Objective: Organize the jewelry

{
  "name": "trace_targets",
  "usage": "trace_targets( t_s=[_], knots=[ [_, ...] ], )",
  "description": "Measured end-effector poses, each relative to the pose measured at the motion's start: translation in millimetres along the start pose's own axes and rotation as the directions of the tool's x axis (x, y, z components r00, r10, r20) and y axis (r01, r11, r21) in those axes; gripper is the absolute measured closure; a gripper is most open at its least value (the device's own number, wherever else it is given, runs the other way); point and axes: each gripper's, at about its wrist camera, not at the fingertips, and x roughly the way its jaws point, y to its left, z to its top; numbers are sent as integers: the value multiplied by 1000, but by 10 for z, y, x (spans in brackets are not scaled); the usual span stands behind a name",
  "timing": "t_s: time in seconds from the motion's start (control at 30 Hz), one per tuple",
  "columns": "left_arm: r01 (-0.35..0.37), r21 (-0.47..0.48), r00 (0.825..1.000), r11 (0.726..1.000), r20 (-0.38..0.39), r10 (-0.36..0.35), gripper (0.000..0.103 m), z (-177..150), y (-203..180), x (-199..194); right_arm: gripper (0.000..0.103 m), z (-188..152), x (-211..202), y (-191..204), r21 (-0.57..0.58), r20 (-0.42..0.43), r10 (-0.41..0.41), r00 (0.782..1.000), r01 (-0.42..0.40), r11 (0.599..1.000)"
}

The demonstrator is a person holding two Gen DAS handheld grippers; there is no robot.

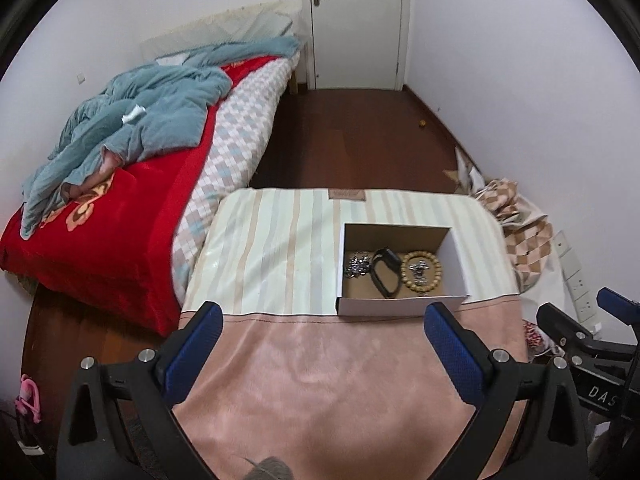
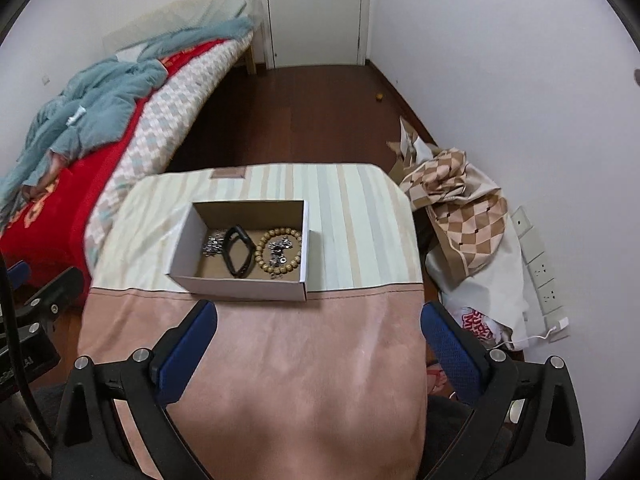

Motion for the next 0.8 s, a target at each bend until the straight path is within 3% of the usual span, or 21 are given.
trace_targets(
  t_s=[0.43, 0.8],
  knots=[
    [43, 7, 997, 999, 71, -43, 0, -111, -6, -1015, 0, -222, -1422, -27, -9, 174, 7, 985, -5, 1000],
    [65, 4, 991, 998, 114, -65, 0, -81, 12, -1353, 0, -259, -2007, -44, -28, 229, 8, 973, -2, 1000]
  ],
)
